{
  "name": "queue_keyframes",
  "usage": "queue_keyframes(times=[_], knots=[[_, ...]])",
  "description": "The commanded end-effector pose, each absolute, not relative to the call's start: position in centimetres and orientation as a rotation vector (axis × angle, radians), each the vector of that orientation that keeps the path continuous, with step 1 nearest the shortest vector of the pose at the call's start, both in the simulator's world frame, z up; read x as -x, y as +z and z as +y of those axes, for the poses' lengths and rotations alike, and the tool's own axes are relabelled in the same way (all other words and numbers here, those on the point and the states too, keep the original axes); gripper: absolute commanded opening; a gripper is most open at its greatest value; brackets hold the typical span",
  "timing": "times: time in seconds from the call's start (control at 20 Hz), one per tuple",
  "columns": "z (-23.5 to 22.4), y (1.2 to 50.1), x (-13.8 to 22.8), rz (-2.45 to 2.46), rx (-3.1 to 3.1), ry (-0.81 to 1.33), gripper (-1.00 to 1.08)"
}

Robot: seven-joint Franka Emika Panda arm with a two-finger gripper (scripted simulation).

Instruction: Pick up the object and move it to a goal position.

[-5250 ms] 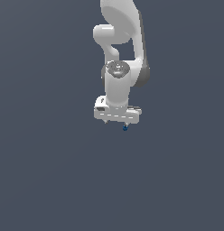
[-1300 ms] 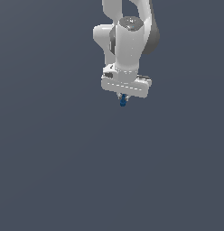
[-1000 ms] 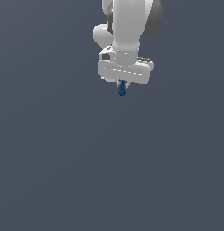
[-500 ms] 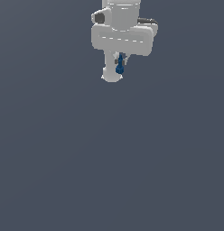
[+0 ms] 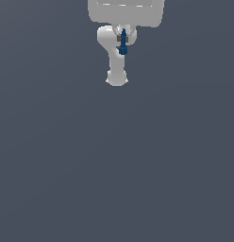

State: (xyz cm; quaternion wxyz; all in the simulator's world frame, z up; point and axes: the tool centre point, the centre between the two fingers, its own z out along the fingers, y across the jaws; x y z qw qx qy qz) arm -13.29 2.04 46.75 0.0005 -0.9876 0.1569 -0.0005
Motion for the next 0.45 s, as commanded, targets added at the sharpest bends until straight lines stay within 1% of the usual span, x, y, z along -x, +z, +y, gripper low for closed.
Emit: queue_keyframes(times=[0.0, 0.4], knots=[[1.9, 48.0, 13.4, 0.492, 3.103, 0.000, -1.00], [1.7, 49.5, 13.4, 0.492, 3.103, 0.000, -1.00]])
